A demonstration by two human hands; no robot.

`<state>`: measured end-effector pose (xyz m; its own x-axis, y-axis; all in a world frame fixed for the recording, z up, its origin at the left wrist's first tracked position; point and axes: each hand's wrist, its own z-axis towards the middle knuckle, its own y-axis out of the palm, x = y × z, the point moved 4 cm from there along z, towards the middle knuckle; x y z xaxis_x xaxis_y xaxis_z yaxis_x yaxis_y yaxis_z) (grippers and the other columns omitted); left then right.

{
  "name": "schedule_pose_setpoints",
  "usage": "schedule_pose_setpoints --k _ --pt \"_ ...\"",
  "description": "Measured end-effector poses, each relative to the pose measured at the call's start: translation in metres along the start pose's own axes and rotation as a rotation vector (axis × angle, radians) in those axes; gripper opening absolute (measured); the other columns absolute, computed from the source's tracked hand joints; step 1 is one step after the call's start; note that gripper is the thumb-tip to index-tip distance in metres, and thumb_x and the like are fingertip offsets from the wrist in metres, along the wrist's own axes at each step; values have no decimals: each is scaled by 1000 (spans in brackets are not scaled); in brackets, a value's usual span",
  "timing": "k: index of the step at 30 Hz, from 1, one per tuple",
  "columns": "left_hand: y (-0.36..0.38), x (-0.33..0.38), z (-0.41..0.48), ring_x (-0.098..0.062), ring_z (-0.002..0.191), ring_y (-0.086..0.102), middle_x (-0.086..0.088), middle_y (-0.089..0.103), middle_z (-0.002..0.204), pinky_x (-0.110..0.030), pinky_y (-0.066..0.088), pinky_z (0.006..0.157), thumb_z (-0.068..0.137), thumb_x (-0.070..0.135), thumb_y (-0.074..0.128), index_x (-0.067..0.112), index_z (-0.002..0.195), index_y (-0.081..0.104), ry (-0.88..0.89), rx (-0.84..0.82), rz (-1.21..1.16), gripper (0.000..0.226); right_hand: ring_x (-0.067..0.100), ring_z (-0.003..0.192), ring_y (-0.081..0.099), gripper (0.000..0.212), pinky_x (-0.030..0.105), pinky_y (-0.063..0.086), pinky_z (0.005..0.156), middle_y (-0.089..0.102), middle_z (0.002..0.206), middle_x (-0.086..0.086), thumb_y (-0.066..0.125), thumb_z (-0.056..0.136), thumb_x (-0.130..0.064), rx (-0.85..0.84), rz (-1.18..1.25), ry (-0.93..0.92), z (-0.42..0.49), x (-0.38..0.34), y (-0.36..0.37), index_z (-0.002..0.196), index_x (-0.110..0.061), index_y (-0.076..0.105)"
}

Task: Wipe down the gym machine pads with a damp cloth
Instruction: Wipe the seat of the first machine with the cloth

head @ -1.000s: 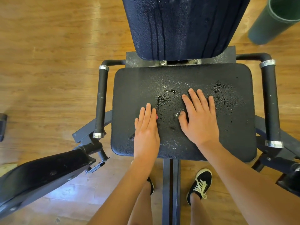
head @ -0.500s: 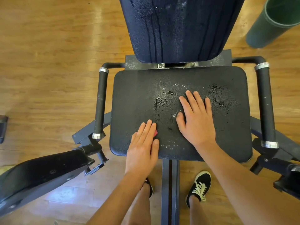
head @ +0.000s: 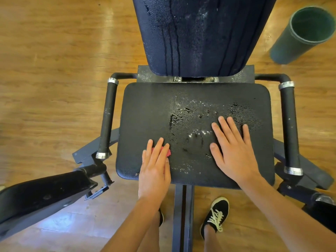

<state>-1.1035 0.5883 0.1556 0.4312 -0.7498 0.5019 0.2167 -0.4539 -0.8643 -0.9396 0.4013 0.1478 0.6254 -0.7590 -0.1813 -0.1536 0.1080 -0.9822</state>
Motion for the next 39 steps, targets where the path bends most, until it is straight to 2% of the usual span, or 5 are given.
schedule_pose_setpoints --k 6,14,21,30,39 --pt "-4 13 11 -24 151 34 0 53 152 -42 51 106 103 7 52 9 136 64 -57 31 -29 35 25 159 10 59 59 11 126 23 169 6 34 105 -41 -6 -9 -4 -2 1 5 160 -17 34" --pt "-9 30 114 -21 156 19 -2 41 160 -28 24 119 107 8 44 7 145 54 -102 61 -106 39 24 159 11 60 57 11 126 23 169 5 33 104 -43 20 18 -8 0 1 7 159 -18 35" --pt "-5 40 186 -35 154 24 -14 45 156 -44 25 125 106 3 43 0 145 53 30 17 -62 40 25 158 15 60 59 14 126 26 168 6 34 104 -43 44 31 -22 1 1 6 158 -17 37" --pt "-3 42 193 -38 151 29 -19 48 152 -43 22 126 104 0 43 -3 144 52 34 46 -59 41 26 158 17 60 59 15 125 27 168 7 35 103 -43 34 42 -20 2 1 4 157 -16 39" --pt "-7 42 202 -39 142 41 -15 59 133 -50 37 115 102 -3 41 0 133 59 20 74 -42 36 26 158 16 60 59 15 125 27 168 7 35 103 -43 33 39 -19 3 1 4 157 -17 39"
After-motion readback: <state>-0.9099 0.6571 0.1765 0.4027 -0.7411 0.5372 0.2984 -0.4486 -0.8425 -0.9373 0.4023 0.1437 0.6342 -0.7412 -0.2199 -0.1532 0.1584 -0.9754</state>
